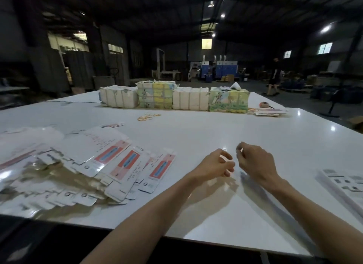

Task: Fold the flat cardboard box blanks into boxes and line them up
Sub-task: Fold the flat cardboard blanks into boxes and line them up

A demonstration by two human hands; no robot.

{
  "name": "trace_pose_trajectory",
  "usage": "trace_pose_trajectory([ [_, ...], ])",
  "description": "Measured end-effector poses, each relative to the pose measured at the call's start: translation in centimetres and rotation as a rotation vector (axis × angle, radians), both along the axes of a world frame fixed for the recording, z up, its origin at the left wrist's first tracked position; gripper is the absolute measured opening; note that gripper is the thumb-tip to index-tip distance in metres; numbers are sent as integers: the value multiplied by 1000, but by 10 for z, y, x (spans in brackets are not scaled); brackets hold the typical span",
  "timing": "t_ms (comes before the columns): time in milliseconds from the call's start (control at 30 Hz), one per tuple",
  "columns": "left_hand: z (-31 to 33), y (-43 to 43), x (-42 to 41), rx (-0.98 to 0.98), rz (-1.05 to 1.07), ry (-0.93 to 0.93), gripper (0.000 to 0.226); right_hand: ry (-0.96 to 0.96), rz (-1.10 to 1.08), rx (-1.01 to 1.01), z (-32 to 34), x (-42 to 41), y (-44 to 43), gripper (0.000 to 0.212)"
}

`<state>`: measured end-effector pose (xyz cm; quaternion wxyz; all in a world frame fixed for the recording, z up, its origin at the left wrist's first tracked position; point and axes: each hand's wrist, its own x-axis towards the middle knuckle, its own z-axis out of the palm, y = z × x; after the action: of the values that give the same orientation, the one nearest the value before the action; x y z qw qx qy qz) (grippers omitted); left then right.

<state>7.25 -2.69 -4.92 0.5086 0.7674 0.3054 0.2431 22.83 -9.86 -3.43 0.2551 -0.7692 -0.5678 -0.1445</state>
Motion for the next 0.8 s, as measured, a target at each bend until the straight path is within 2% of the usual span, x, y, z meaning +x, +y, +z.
trace_pose_trajectory([
  [67, 12, 10, -16, 73, 85, 157, 32, 66, 11, -9, -19, -5, 5, 19],
  [167, 26, 31, -55, 284, 161, 492, 34, 209, 44, -16, -34, 4, 6, 18],
  [233, 29, 43, -87, 339, 265, 656, 35, 274, 68, 22, -35, 12, 8, 18],
  [433, 29, 52, -162, 538, 765, 1137, 55, 355, 136, 17, -34, 15, 10, 18],
  [500, 32, 53, -175, 530, 844, 1207, 67, 370, 148, 15, -35, 15, 12, 18],
  [600, 37, 56, -183, 483, 856, 1255, 84, 398, 157, 22, -35, 17, 12, 18],
  [800, 47, 67, -190, 418, 820, 1215, 92, 411, 177, 17, -37, 18, 12, 20],
])
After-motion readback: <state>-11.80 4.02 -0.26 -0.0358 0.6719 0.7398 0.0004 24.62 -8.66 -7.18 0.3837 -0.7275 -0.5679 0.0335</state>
